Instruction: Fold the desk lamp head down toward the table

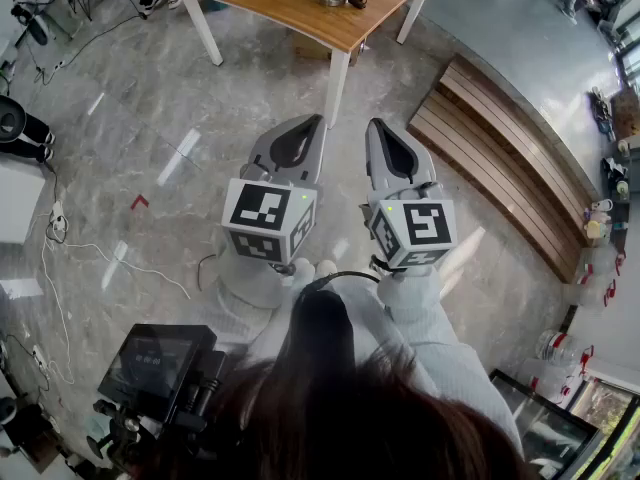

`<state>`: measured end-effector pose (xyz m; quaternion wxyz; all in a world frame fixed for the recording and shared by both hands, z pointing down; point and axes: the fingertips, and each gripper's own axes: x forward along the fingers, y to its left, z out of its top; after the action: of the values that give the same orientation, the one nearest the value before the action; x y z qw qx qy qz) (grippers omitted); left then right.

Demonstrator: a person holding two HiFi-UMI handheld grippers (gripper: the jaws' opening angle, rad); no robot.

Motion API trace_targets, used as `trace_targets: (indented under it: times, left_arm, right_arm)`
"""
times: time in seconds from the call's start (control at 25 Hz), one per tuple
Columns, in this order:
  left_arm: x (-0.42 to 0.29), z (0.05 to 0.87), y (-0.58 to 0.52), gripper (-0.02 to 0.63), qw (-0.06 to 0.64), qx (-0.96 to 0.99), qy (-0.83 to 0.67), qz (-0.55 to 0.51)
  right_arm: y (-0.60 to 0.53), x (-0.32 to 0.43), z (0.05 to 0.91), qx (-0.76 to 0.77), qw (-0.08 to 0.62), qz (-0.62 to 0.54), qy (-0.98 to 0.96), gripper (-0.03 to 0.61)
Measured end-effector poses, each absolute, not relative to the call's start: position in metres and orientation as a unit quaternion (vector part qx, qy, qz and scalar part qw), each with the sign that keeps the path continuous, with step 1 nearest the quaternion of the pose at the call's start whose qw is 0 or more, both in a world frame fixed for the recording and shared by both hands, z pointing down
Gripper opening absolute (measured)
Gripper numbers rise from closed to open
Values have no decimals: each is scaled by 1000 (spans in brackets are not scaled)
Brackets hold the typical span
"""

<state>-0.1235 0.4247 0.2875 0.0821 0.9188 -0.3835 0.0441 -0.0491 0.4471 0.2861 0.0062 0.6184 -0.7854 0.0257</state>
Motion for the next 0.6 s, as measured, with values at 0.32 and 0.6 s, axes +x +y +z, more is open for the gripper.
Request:
trace_targets:
  times: [0.32, 0.6]
  left_arm:
    - [-113, 285, 426, 3, 80, 918, -386, 44]
    - [-103, 287, 428, 2, 77, 914, -396, 42]
  right_arm:
    - [449, -38, 283, 622, 2, 21, -782, 0]
    - [451, -29, 285, 621, 3, 19, -783, 2]
